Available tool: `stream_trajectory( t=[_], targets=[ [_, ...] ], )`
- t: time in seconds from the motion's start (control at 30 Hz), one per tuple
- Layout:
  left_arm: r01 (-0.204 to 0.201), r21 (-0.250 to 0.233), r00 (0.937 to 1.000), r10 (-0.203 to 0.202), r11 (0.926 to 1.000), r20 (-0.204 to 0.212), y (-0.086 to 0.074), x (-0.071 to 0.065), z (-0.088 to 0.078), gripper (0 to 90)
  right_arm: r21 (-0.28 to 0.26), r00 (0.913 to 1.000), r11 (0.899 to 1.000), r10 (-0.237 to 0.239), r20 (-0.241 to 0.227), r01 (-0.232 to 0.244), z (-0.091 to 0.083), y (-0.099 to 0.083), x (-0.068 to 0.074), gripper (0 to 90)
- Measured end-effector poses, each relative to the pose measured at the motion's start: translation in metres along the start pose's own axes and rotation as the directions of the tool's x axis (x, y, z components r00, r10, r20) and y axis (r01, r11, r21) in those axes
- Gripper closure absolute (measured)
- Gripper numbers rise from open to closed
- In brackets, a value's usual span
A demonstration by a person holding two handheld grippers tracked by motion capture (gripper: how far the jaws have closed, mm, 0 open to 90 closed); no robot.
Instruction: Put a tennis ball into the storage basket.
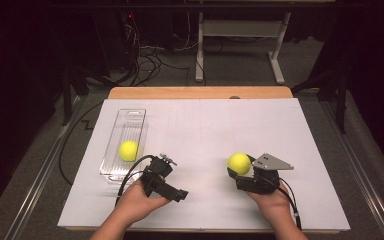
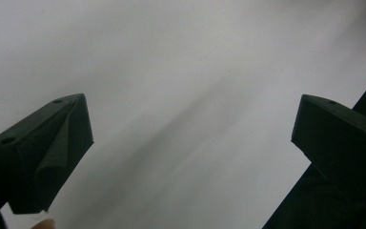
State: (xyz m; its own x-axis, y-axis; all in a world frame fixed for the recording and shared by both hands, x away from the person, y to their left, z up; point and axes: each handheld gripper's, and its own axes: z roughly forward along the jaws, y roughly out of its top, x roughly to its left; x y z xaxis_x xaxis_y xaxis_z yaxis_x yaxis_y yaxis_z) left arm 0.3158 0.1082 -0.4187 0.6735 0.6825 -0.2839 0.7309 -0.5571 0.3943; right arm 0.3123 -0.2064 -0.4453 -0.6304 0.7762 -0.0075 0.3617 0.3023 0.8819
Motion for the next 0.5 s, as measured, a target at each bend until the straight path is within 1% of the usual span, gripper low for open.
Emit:
stream_trajectory(
  t=[0.1, 0.3, 0.47, 0.5],
  targets=[
    [0.004, -0.005, 1.0, -0.004, 1.0, 0.002, 0.0, 0.0, -0.001, 1.0, -0.001, 0.9999, 1.0, -0.004, -0.012, 0.004, 0.003, 0.001, 0.004, 26.8],
    [0.0, -0.001, 1.0, 0.0, 1.0, 0.002, 0.0, -0.001, 0.0, 1.0, -0.002, 0.9994, 1.0, -0.016, -0.031, 0.016, 0.008, 0.003, 0.013, 26.8],
    [-0.001, -0.001, 1.0, 0.001, 1.0, 0.005, 0.001, -0.001, 0.0, 1.0, -0.008, 0.9987, 1.0, -0.011, -0.05, 0.011, 0.012, 0.005, 0.018, 26.8],
    [-0.001, -0.002, 1.0, 0.001, 1.0, 0.004, 0.001, -0.001, 0.0, 1.0, -0.008, 0.9985, 1.0, -0.016, -0.053, 0.016, 0.012, 0.005, 0.019, 26.8]
  ],
)
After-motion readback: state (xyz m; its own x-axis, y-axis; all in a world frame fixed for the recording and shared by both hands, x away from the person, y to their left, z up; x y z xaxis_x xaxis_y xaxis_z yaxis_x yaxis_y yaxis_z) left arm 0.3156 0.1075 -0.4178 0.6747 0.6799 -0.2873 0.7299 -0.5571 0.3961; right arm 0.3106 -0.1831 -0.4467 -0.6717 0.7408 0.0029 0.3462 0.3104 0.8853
